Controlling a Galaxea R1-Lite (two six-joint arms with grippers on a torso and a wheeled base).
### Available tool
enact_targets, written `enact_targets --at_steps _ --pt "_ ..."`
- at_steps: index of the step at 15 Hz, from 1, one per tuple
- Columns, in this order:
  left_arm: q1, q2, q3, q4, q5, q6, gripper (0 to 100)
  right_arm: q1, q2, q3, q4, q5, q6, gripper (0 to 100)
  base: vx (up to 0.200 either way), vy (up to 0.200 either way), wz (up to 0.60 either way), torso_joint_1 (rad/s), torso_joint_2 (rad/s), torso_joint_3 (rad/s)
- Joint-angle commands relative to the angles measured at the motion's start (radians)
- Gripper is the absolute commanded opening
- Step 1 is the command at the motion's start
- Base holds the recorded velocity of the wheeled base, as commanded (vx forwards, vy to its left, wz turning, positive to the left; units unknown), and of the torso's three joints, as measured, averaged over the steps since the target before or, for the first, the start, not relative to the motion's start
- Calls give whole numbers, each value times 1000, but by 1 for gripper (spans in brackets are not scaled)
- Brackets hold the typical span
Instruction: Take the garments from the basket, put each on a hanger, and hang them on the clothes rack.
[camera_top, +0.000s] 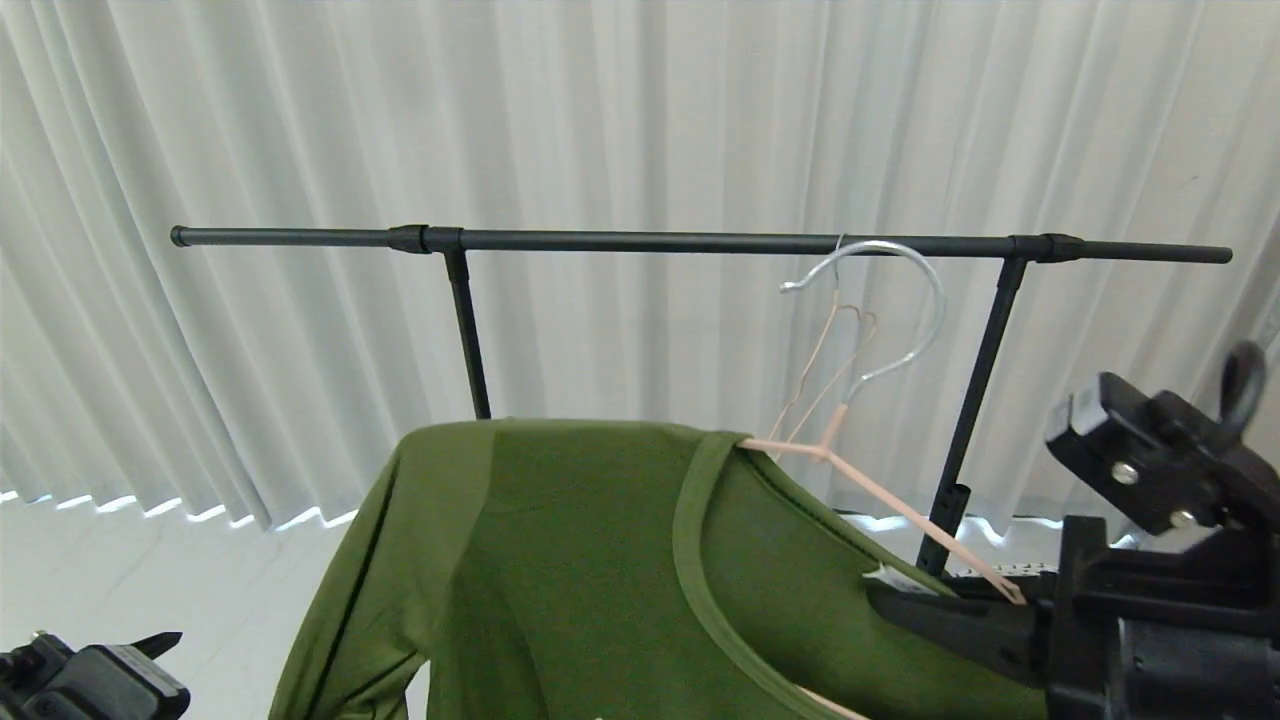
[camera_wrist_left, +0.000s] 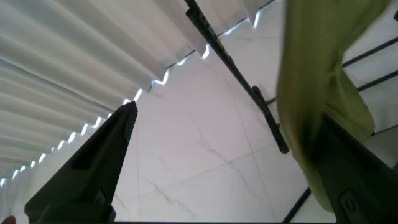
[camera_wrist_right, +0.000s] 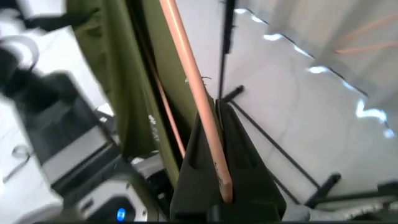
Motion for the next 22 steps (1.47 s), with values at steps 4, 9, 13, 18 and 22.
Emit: enact_targets --at_steps 4,9,13,18,22 --pt "-3 -55 -43 -2 -3 52 100 -167 254 -274 158 -120 44 0 0 0 0 0 0 0" --pt "-2 -26 -127 -2 -4 62 100 -244 342 -433 238 -145 44 0 0 0 0 0 0 0" --pt "-2 2 -159 -2 -4 62 100 -273 392 -499 242 -146 44 0 0 0 0 0 0 0" --pt "-2 14 -164 -2 -4 62 100 -287 391 -501 239 -145 44 0 120 0 0 -3 -1 5" --pt "-2 18 -161 -2 -6 62 100 -281 380 -501 234 -143 43 0 200 0 0 7 4 1"
